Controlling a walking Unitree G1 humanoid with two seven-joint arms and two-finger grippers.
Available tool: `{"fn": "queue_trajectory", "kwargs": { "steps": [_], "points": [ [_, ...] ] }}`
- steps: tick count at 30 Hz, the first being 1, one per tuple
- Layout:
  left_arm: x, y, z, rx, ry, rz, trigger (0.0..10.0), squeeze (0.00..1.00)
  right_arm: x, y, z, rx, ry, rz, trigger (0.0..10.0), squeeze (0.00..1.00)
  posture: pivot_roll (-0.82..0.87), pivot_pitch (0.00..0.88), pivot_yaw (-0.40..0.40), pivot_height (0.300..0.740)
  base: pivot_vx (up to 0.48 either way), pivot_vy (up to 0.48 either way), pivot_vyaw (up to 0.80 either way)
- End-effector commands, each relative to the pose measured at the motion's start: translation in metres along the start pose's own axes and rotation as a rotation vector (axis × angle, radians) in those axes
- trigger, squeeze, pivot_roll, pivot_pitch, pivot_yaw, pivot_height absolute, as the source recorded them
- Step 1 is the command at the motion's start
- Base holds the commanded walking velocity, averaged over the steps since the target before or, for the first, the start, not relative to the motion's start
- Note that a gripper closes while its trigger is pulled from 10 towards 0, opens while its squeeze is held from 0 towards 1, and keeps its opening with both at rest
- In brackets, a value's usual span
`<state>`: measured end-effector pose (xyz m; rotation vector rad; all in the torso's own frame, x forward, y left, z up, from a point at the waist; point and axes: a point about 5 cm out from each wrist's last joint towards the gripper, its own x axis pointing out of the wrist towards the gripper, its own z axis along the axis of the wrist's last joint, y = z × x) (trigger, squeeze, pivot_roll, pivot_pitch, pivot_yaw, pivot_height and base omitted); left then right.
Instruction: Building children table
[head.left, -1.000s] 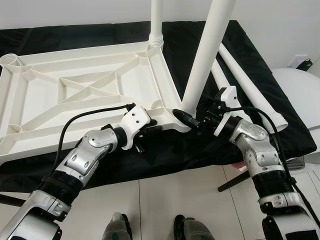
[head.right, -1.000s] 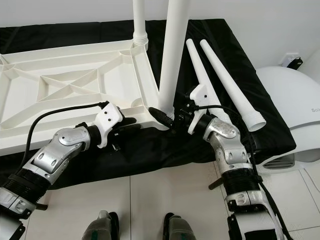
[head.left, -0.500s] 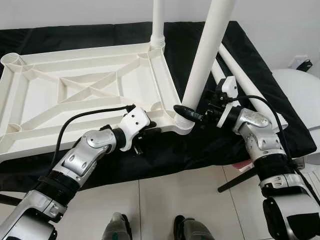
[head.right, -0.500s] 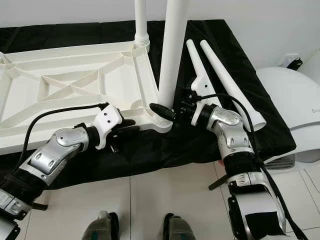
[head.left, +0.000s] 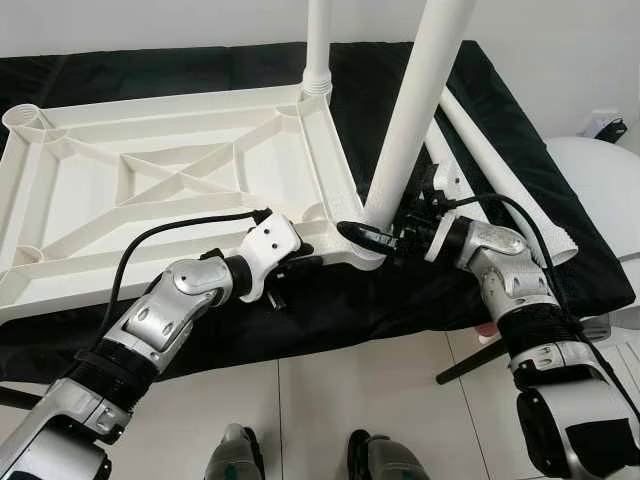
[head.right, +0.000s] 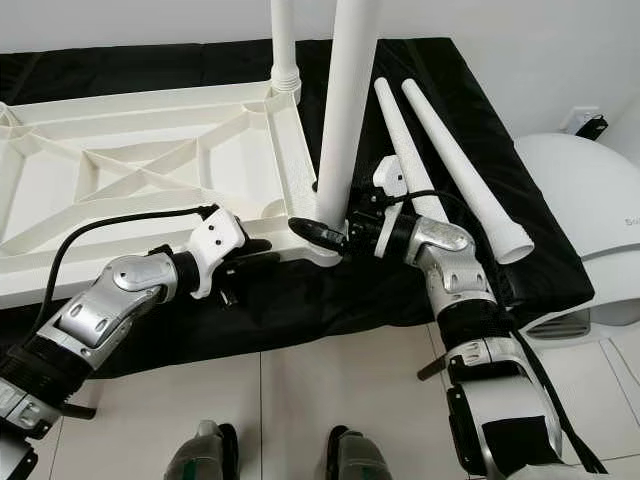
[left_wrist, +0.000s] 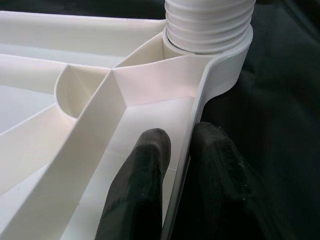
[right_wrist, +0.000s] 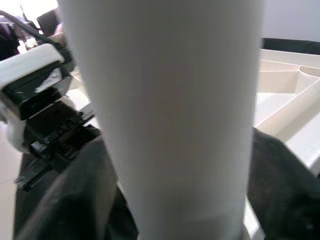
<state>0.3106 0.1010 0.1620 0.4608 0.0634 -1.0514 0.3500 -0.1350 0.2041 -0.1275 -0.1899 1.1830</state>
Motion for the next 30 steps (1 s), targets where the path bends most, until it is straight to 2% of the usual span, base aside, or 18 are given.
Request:
{"fn": "queue_trajectory", "kwargs": {
  "steps": [1,13,14,16,17,18,19,26,30],
  "points": [
    [-0.003,-0.027,-0.021,-0.037,0.106,-0.337,10.0,0.0,0.001,0.001,0.001,0.009,-0.002,0.035,0.0,0.0,0.05,0.184,0.016,0.74,0.0,0.0,0.0],
    [-0.003,-0.026,-0.022,-0.046,0.102,-0.312,10.0,0.0,-0.005,0.0,0.003,-0.002,-0.027,-0.017,0.0,0.0,0.04,0.193,0.009,0.74,0.0,0.0,0.0],
    [-0.003,-0.025,-0.022,-0.048,0.101,-0.303,10.0,0.0,-0.006,-0.001,0.003,-0.004,-0.032,-0.031,1.1,0.0,0.04,0.193,0.009,0.74,0.0,0.0,0.0],
    [-0.003,-0.025,-0.022,-0.048,0.101,-0.303,10.0,0.0,-0.006,-0.001,0.003,-0.004,-0.032,-0.031,1.1,0.0,0.04,0.193,0.009,0.74,0.0,0.0,0.0],
    [-0.003,-0.025,-0.021,-0.05,0.098,-0.292,10.0,0.0,-0.006,0.0,0.004,-0.007,-0.038,-0.047,6.6,0.0,0.04,0.195,0.005,0.74,0.0,0.0,0.0],
    [-0.003,-0.025,-0.021,-0.05,0.098,-0.292,10.0,0.0,-0.006,0.0,0.004,-0.007,-0.038,-0.047,6.6,0.0,0.04,0.195,0.005,0.74,0.0,0.0,0.0],
    [-0.002,-0.023,-0.021,-0.058,0.091,-0.27,10.0,0.0,-0.006,0.001,0.005,-0.007,-0.051,-0.078,10.0,0.0,0.04,0.197,0.004,0.74,0.0,0.0,0.0],
    [0.0,-0.019,-0.018,-0.064,0.07,-0.209,10.0,0.0,-0.004,0.005,0.008,-0.01,-0.086,-0.157,10.0,0.0,0.04,0.2,0.001,0.74,0.0,0.0,0.0],
    [0.003,-0.011,-0.013,-0.078,0.042,-0.106,10.0,0.0,-0.003,0.008,0.009,-0.019,-0.107,-0.275,10.0,0.0,0.04,0.204,0.0,0.74,0.0,0.0,0.0]
  ]
}}
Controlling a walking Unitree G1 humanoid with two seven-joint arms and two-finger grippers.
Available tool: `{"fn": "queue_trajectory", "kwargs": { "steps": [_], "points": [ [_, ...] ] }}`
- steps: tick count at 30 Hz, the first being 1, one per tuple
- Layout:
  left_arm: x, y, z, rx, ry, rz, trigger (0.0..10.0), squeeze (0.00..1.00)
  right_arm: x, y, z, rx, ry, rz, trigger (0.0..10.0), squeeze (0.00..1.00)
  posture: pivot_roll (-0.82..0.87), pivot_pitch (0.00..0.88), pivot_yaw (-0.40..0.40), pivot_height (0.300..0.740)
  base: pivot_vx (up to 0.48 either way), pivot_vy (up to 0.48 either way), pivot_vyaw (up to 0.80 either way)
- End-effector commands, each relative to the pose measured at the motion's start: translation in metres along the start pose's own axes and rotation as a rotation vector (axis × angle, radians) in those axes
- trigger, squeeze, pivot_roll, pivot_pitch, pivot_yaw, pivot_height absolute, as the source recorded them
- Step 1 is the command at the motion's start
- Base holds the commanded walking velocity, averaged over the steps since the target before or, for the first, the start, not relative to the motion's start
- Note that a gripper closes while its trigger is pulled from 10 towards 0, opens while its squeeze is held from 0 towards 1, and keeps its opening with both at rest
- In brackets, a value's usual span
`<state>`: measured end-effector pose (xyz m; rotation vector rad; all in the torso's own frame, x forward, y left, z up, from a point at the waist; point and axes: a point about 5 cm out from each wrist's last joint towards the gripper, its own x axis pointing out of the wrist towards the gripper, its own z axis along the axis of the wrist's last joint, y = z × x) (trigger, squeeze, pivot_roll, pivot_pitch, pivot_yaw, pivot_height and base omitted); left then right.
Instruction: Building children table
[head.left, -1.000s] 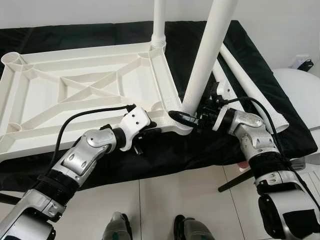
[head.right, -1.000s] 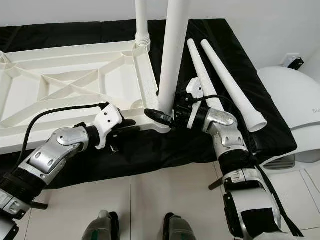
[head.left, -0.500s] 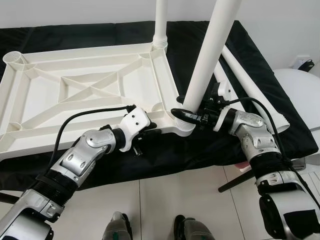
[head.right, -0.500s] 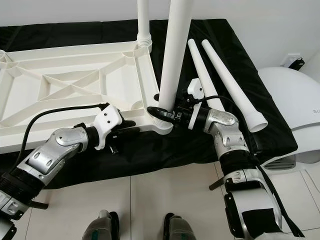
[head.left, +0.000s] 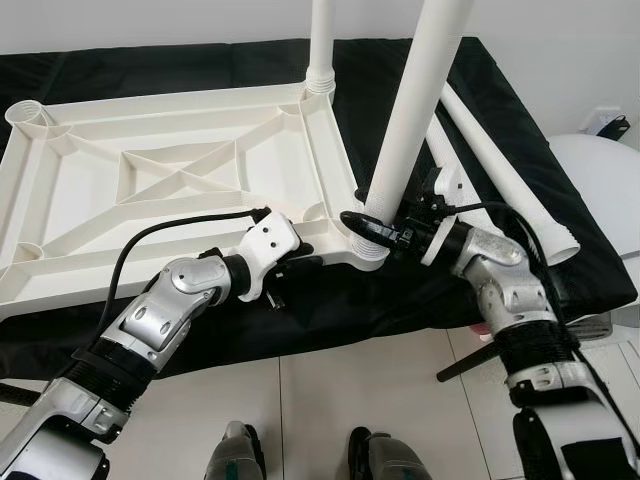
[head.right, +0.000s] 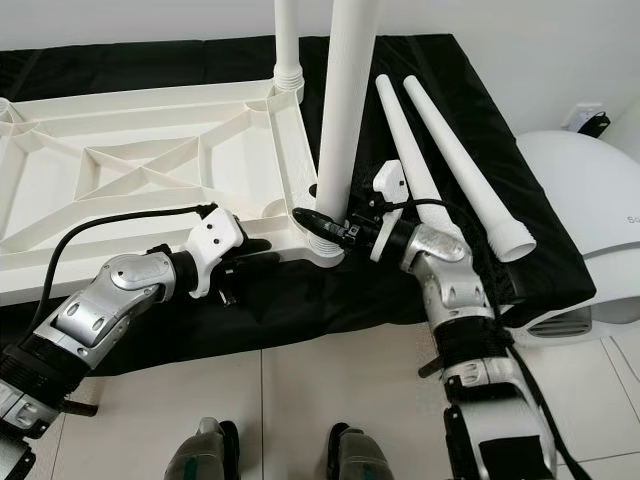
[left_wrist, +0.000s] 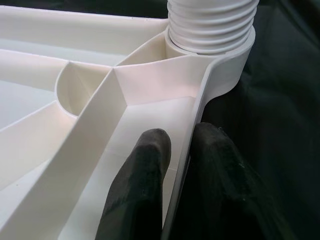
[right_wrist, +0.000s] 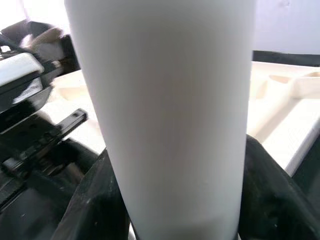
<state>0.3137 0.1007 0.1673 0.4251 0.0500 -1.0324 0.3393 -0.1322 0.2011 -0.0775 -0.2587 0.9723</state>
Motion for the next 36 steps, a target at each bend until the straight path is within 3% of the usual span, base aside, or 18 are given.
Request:
{"fn": "queue_trajectory", "kwargs": {
  "steps": [1,7,23,36],
  "points": [
    [0.003,-0.013,-0.017,-0.059,0.061,-0.098,10.0,0.0,-0.001,-0.004,0.01,-0.002,-0.049,-0.088,10.0,0.0,0.04,0.206,0.0,0.74,0.0,0.0,0.0],
    [0.004,-0.007,-0.012,-0.07,0.044,-0.002,10.0,0.0,-0.001,0.002,0.01,-0.004,-0.061,-0.214,10.0,0.0,0.04,0.205,0.0,0.74,0.0,0.0,0.0],
    [0.008,-0.007,-0.009,-0.091,0.034,0.099,10.0,0.0,0.011,0.026,0.013,-0.004,-0.099,-0.38,10.0,0.0,0.04,0.186,0.005,0.74,0.0,0.0,0.0],
    [0.023,-0.015,0.004,-0.132,-0.018,0.174,10.0,0.0,0.029,0.039,0.004,0.03,-0.056,-0.691,10.0,0.0,0.04,0.18,0.006,0.74,0.0,0.0,0.0]
  ]
}}
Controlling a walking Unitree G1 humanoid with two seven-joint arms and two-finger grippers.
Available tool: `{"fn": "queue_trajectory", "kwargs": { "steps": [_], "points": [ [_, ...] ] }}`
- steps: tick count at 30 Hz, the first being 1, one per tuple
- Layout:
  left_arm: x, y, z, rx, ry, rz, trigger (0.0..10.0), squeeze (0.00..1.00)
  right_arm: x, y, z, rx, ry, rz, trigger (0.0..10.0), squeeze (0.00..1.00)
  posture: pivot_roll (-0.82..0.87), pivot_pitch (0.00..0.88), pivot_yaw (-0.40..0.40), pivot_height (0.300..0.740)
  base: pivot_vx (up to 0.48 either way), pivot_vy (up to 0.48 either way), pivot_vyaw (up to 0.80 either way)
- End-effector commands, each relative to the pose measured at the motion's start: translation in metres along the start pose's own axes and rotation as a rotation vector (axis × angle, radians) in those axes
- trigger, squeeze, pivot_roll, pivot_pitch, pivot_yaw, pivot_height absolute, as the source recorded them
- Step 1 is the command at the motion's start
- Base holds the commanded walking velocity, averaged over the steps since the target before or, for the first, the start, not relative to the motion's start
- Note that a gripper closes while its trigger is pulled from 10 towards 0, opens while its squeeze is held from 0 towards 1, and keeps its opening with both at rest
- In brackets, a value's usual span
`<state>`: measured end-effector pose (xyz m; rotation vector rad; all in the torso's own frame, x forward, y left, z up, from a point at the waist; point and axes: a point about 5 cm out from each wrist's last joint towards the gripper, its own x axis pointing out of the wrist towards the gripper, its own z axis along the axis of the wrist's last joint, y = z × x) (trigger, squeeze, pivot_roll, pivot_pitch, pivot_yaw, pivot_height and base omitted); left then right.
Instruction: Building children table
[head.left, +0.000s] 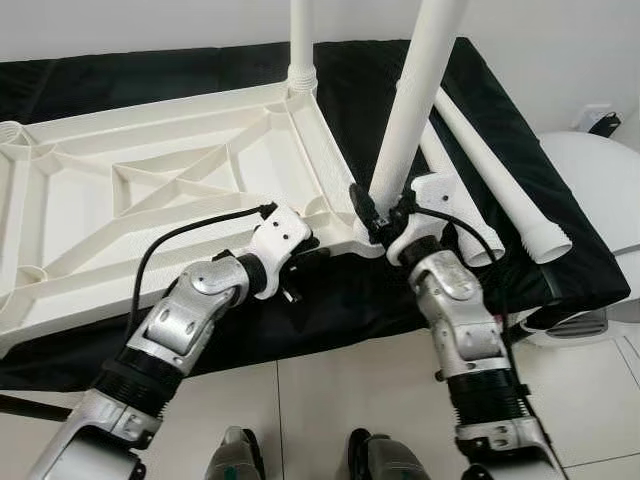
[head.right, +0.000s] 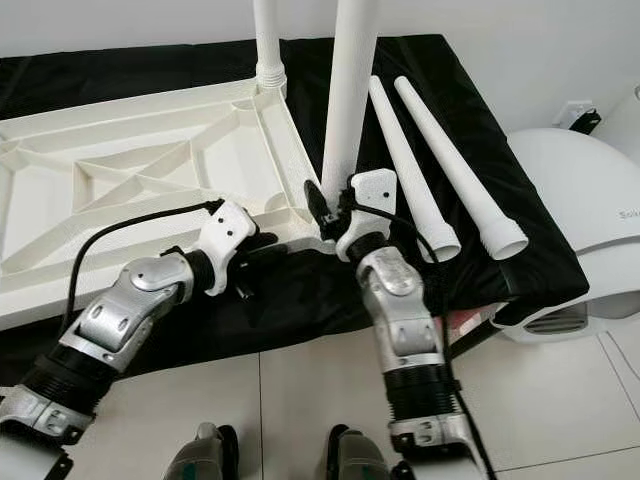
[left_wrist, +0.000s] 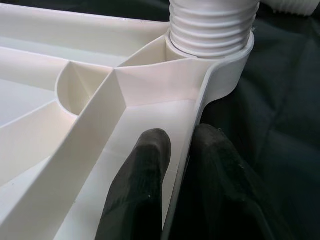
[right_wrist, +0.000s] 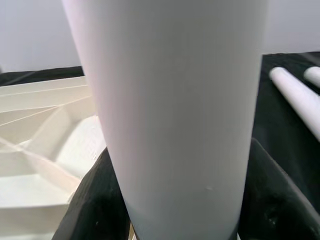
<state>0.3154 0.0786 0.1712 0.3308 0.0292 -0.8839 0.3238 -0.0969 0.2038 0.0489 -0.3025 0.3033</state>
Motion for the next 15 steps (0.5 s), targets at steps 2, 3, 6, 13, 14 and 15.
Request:
{"fn": "queue_trajectory", "kwargs": {
  "steps": [2,3,6,13,14,15],
  "points": [
    [0.004,-0.009,-0.007,-0.052,0.016,0.029,10.0,0.0,0.001,0.013,-0.003,0.015,0.012,-0.041,10.0,0.0,0.04,0.18,0.006,0.74,0.0,0.0,0.0],
    [0.006,-0.009,-0.006,-0.06,0.008,0.035,10.0,0.0,0.002,0.015,-0.004,0.02,0.018,-0.064,10.0,0.0,0.04,0.179,0.007,0.74,0.0,0.0,0.0],
    [0.007,-0.01,-0.004,-0.065,0.002,0.038,10.0,0.0,0.003,0.018,-0.005,0.011,0.019,-0.087,10.0,0.0,0.04,0.179,0.007,0.74,0.0,0.0,0.0],
    [0.013,-0.014,0.002,-0.07,-0.017,0.042,10.0,0.0,0.01,0.029,-0.006,-0.012,0.013,-0.163,10.0,0.0,0.05,0.181,0.002,0.74,0.0,0.0,0.0],
    [0.014,-0.014,0.003,-0.07,-0.019,0.043,10.0,0.0,0.01,0.031,-0.006,-0.016,0.013,-0.175,10.0,0.0,0.05,0.182,0.001,0.74,0.0,0.0,0.0],
    [0.014,-0.014,0.005,-0.07,-0.021,0.049,10.0,0.0,0.011,0.033,-0.006,-0.015,0.014,-0.181,10.0,0.0,0.06,0.186,0.0,0.74,0.0,0.0,0.0]
  ]
}}
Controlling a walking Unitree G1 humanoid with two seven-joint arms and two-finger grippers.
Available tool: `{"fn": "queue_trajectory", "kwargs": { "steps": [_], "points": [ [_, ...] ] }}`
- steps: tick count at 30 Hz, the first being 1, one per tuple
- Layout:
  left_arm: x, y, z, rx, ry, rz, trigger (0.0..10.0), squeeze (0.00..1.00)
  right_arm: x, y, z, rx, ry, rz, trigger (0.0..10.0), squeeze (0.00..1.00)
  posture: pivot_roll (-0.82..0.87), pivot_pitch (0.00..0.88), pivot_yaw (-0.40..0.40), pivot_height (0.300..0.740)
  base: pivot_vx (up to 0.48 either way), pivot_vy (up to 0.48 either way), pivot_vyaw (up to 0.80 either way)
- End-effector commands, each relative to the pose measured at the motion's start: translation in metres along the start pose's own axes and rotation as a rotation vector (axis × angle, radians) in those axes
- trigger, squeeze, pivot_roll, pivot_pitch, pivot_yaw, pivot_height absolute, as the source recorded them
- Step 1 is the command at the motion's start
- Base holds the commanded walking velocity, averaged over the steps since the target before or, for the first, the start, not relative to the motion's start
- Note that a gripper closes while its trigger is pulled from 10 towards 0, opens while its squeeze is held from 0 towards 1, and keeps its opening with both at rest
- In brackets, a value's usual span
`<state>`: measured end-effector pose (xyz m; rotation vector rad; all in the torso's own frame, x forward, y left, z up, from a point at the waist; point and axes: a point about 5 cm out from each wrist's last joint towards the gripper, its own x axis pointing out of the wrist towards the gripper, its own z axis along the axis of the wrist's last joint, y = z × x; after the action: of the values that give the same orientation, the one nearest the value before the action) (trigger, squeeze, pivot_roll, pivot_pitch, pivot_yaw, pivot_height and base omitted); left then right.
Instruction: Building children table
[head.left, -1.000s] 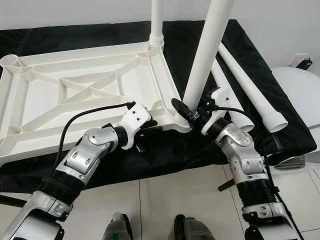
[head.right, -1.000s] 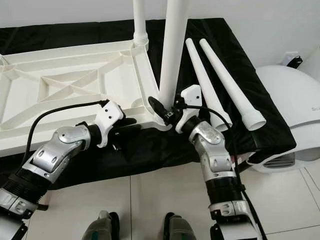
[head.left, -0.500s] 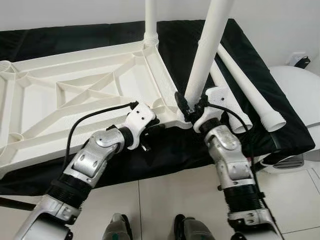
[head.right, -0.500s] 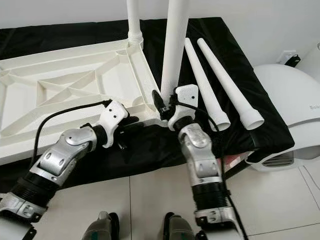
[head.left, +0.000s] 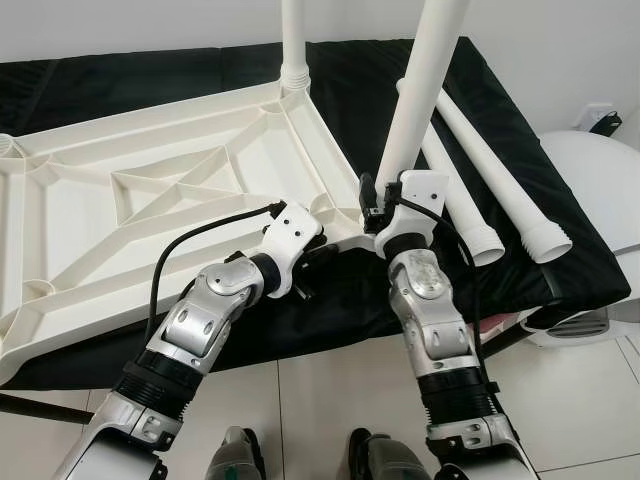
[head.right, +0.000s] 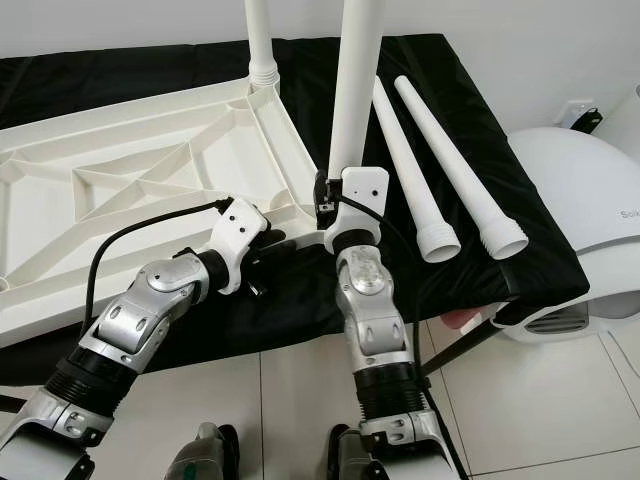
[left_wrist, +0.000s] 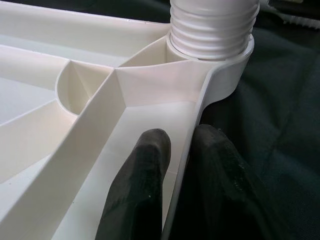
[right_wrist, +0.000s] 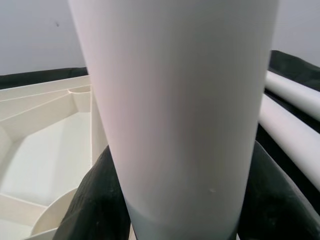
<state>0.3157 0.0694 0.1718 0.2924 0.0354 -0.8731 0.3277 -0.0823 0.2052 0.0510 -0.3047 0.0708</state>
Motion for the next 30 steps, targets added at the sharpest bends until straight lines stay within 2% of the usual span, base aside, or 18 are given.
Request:
{"fn": "queue_trajectory", "kwargs": {
  "steps": [1,11,12,19,25,30],
  "points": [
    [0.007,-0.008,0.002,-0.03,-0.014,0.042,10.0,0.0,-0.002,0.02,-0.004,0.02,0.025,0.046,10.0,0.0,0.06,0.189,-0.001,0.74,0.0,0.0,0.0],
    [0.005,-0.001,0.001,-0.026,-0.005,0.06,10.0,0.0,-0.003,0.018,-0.005,0.041,0.026,0.038,10.0,0.0,0.05,0.187,-0.002,0.74,0.0,0.0,0.0],
    [0.006,-0.001,0.001,-0.026,-0.005,0.062,10.0,0.0,-0.003,0.017,-0.004,0.042,0.02,0.04,10.0,0.98,0.05,0.191,-0.001,0.74,0.0,0.0,0.0],
    [0.006,0.001,0.002,-0.025,-0.006,0.069,10.0,0.0,-0.003,0.014,0.001,0.065,-0.001,0.077,10.0,1.0,0.05,0.195,-0.003,0.74,0.0,0.0,0.0],
    [0.006,0.001,0.002,-0.025,-0.007,0.069,10.0,0.0,-0.001,0.002,0.007,0.064,-0.029,0.106,10.0,1.0,0.05,0.193,-0.005,0.74,0.0,0.0,0.0],
    [0.005,0.003,-0.001,-0.021,0.0,0.071,10.0,0.0,0.002,-0.016,0.018,0.054,-0.066,0.22,10.0,1.0,0.04,0.192,-0.006,0.74,0.0,0.0,0.0]
  ]
}}
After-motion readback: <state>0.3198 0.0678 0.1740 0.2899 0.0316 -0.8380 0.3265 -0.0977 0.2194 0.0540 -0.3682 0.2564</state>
